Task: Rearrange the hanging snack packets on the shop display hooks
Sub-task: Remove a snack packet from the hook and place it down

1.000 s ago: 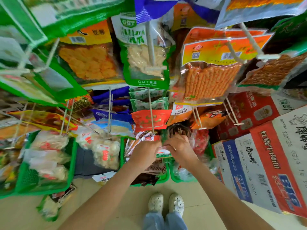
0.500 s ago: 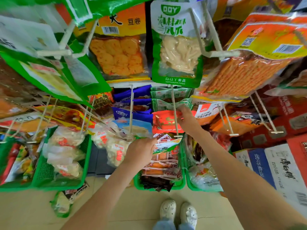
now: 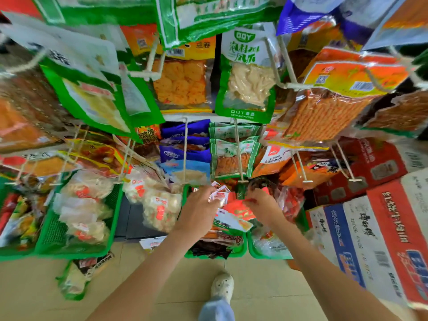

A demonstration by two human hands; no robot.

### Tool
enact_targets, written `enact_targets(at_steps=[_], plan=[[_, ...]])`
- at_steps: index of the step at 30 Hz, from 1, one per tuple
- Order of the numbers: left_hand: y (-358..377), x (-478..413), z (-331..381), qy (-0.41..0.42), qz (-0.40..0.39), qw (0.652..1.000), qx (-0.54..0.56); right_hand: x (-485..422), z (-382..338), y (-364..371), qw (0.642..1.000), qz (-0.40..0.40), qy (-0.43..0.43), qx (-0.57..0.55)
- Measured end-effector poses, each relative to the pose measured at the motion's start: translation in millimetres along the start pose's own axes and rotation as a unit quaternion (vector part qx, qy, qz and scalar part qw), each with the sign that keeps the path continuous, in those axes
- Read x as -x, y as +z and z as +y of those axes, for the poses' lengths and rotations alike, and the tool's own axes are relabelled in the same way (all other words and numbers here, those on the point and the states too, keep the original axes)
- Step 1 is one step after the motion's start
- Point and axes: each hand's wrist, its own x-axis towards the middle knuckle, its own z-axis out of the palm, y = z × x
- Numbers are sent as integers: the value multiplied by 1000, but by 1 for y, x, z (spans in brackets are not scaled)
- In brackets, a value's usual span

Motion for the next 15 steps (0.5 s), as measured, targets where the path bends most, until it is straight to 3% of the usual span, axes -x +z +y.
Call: enact_targets(at_steps=[4, 7, 15], plan=[[-15, 27, 22, 11, 12, 1000, -13, 48, -21, 3, 1000, -16, 12, -21], [-34, 58, 43, 1, -2, 1000, 29, 82, -49, 6, 998, -50, -29, -26], [-52, 148, 64, -44, -31, 999, 3, 160, -84, 34, 988, -97, -119, 28]])
